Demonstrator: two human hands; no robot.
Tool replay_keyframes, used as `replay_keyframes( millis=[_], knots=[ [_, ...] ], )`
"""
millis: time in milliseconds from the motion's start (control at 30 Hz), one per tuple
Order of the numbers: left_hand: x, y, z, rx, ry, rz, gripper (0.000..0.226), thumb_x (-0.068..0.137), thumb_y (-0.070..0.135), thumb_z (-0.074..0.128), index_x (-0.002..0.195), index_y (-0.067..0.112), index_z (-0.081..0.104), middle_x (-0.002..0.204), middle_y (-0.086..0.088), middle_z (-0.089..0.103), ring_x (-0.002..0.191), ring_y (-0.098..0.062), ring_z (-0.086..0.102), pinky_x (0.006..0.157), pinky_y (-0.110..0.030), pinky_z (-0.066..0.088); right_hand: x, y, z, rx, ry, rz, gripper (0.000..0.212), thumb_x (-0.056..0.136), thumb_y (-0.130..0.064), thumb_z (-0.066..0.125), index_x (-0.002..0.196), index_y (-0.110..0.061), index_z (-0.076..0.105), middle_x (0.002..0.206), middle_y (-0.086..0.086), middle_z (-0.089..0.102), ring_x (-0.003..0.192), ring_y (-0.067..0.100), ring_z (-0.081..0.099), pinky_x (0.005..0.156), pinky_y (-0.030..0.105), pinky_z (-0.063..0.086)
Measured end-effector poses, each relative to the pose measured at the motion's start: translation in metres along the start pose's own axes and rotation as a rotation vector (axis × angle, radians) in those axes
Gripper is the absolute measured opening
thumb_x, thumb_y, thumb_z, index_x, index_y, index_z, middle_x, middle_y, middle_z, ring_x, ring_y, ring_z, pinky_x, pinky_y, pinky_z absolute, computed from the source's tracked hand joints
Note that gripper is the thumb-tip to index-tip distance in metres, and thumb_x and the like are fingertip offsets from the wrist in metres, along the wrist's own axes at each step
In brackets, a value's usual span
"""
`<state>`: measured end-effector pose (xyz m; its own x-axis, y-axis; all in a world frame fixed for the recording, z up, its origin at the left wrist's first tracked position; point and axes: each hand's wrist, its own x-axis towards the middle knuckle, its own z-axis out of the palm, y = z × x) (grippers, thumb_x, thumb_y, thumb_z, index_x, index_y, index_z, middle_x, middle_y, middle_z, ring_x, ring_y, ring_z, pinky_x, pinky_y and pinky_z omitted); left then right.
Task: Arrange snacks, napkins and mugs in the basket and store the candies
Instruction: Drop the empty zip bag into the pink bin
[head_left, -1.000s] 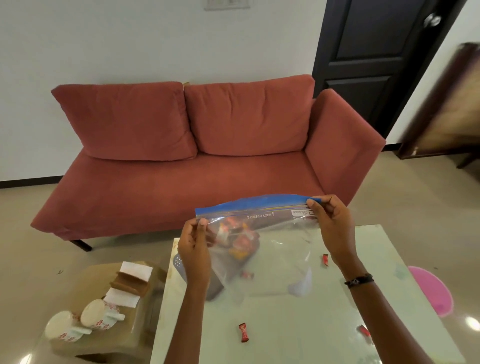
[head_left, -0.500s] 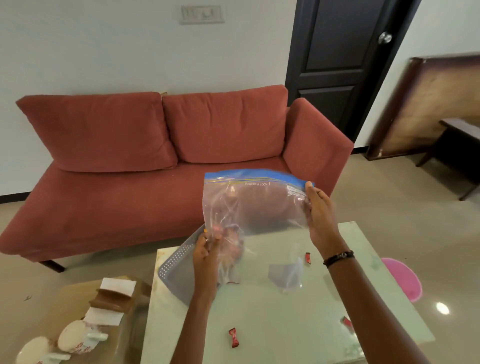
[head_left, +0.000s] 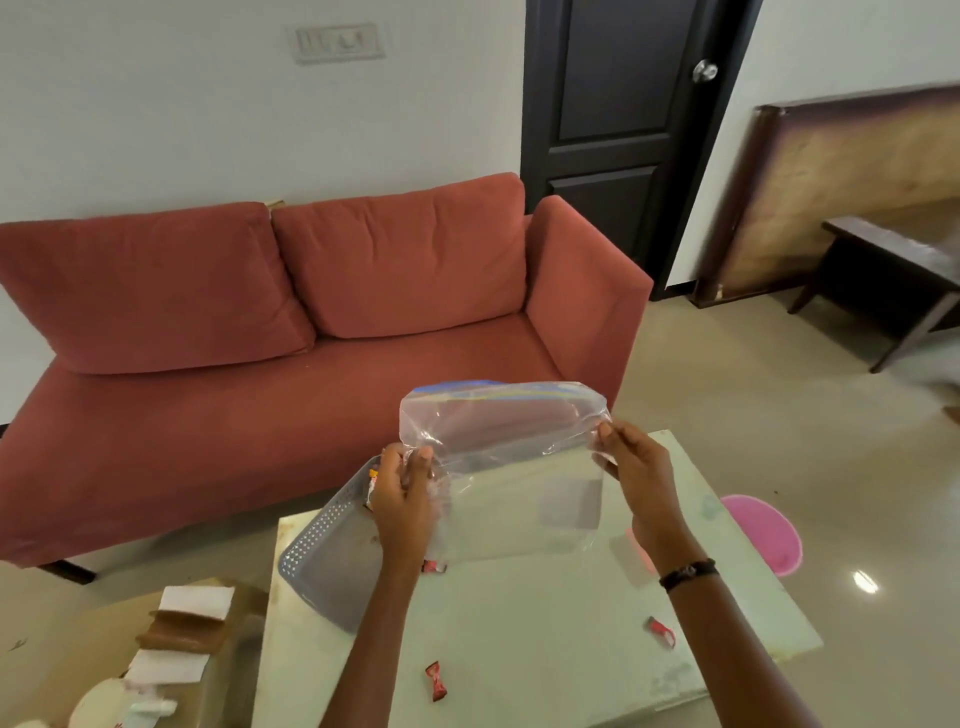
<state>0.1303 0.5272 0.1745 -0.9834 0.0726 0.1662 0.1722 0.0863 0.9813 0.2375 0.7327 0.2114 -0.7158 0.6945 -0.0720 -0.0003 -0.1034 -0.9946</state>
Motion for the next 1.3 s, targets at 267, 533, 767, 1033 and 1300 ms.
replay_keyframes(
  millis=[267, 533, 767, 1033, 1300],
  knots=[
    [-0.048, 0.033, 0.073, -0.184, -0.350, -0.454, 0.032, 0.081, 0.024, 0.070, 0.110, 0.017, 0.057, 0.096, 0.005, 0.076, 0.081, -0.014, 0.073, 0.067, -0.026, 0.054, 0.010, -0.005, -0.104, -0.003, -0.243, 0.202, 0.026, 0.088, -0.043, 0.059, 0.100, -0.020, 0.062, 0.101, -0.005, 0.066, 0.099, 0.013, 0.068, 0.083, 0.035, 0.052],
    [-0.092, 0.023, 0.121, -0.292, -0.448, -0.543, 0.041, 0.086, -0.017, 0.044, 0.098, 0.016, 0.066, 0.093, 0.007, 0.076, 0.082, -0.015, 0.071, 0.062, -0.018, 0.055, 0.043, 0.004, -0.200, -0.103, -0.532, 0.293, 0.037, 0.090, 0.002, 0.053, 0.119, -0.020, 0.062, 0.116, -0.001, 0.070, 0.098, 0.015, 0.068, 0.080, 0.025, 0.056],
    [-0.108, 0.000, 0.130, -0.349, -0.518, -0.623, 0.040, 0.083, -0.013, 0.046, 0.059, 0.008, 0.070, 0.060, -0.002, 0.065, 0.059, -0.015, 0.065, 0.063, -0.020, 0.057, 0.063, 0.017, -0.254, -0.265, -0.705, 0.254, 0.026, 0.089, 0.002, 0.051, 0.105, -0.011, 0.067, 0.099, -0.001, 0.074, 0.092, 0.011, 0.069, 0.076, 0.022, 0.056],
    [-0.083, -0.004, 0.142, -0.079, -0.585, -0.521, 0.034, 0.097, 0.033, 0.038, 0.120, 0.016, 0.055, 0.135, 0.004, 0.054, 0.130, -0.011, 0.045, 0.107, -0.034, 0.038, 0.095, -0.006, -0.241, -0.565, -0.982, 0.092, 0.023, 0.076, 0.008, 0.056, 0.064, -0.008, 0.067, 0.075, -0.002, 0.067, 0.065, 0.001, 0.058, 0.063, 0.015, 0.045],
    [-0.077, 0.028, 0.225, 0.348, -1.167, -0.294, 0.085, 0.066, 0.024, 0.084, 0.135, 0.026, 0.034, 0.126, 0.013, 0.051, 0.111, -0.005, 0.052, 0.093, -0.019, 0.045, 0.136, -0.021, -0.199, -0.584, -1.023, -0.058, 0.048, 0.055, 0.021, 0.030, 0.042, -0.018, 0.056, 0.079, -0.001, 0.068, 0.082, 0.018, 0.062, 0.080, 0.021, 0.046]
  ],
)
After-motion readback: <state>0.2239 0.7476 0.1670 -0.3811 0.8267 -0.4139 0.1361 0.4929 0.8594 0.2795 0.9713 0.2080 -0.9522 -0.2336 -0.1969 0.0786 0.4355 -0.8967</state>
